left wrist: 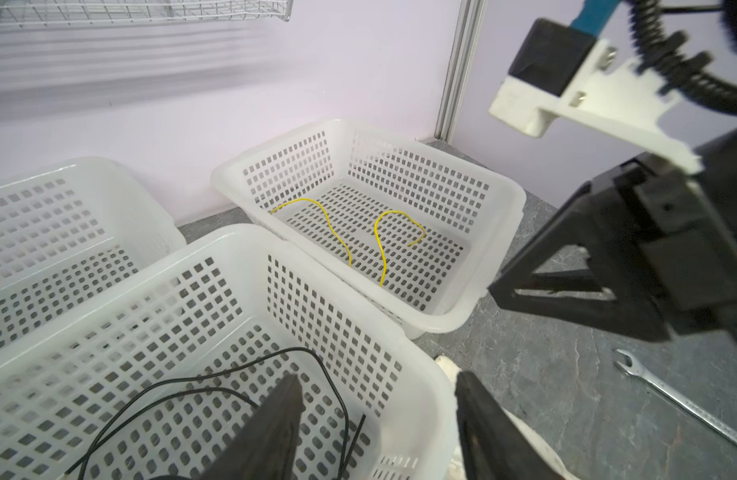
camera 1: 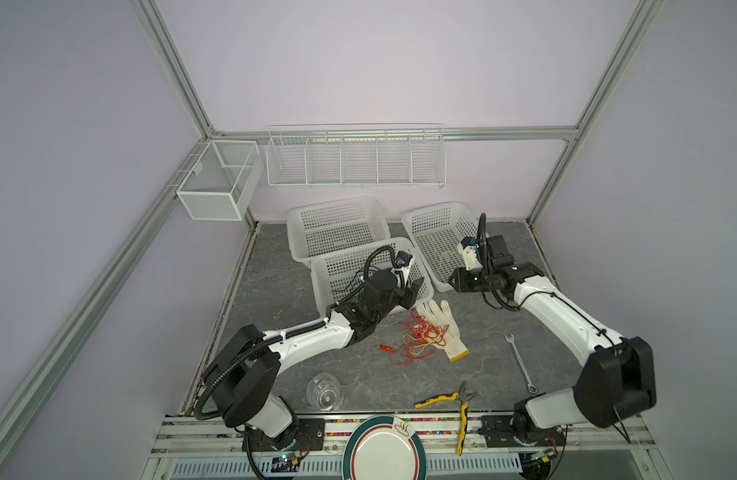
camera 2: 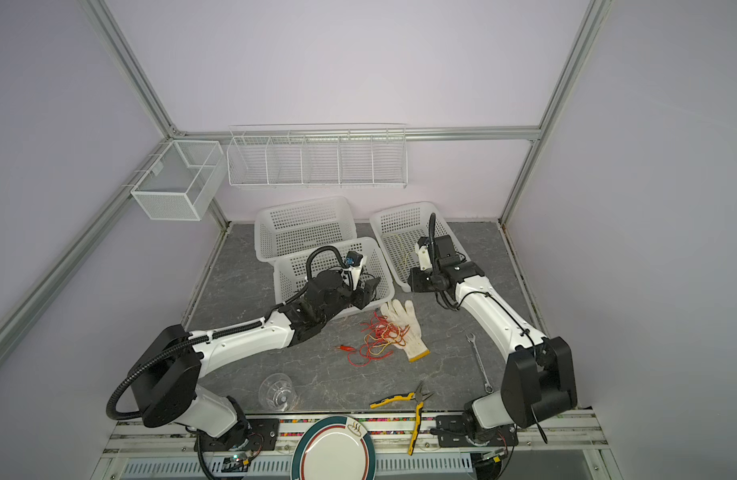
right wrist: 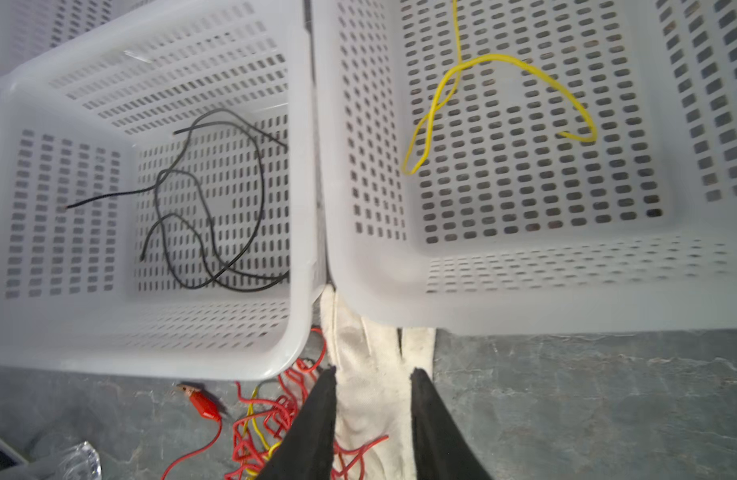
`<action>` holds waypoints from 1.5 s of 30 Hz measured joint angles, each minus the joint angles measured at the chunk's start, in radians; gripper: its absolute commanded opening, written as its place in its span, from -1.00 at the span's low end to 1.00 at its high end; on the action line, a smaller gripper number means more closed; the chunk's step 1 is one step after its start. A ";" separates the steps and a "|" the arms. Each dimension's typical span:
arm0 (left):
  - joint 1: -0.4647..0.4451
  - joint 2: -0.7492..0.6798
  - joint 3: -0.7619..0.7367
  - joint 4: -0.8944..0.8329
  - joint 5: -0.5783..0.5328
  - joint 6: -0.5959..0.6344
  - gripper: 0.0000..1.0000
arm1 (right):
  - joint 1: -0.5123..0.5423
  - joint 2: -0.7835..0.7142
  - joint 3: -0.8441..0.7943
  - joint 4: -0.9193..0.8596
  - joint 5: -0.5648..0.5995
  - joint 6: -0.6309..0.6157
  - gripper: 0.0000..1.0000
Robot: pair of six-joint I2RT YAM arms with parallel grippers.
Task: Untangle the cables
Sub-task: 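Lower both grippers to the red and yellow tangle on the glove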
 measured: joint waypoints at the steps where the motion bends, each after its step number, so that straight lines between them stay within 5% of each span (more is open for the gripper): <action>1: -0.002 -0.003 -0.007 -0.011 0.000 0.001 0.19 | 0.016 -0.016 -0.018 0.003 -0.003 -0.001 -0.18; 8: -0.027 -0.047 -0.098 -0.042 0.009 0.003 0.21 | 0.130 -0.022 -0.126 0.006 -0.018 0.009 -0.20; 32: -0.076 -0.132 -0.262 -0.015 0.050 -0.071 0.21 | 0.220 0.103 -0.168 0.053 0.014 0.062 -0.40; 45: -0.090 -0.116 -0.262 -0.007 0.097 -0.083 0.21 | 0.232 0.102 -0.174 0.044 0.035 0.063 -0.87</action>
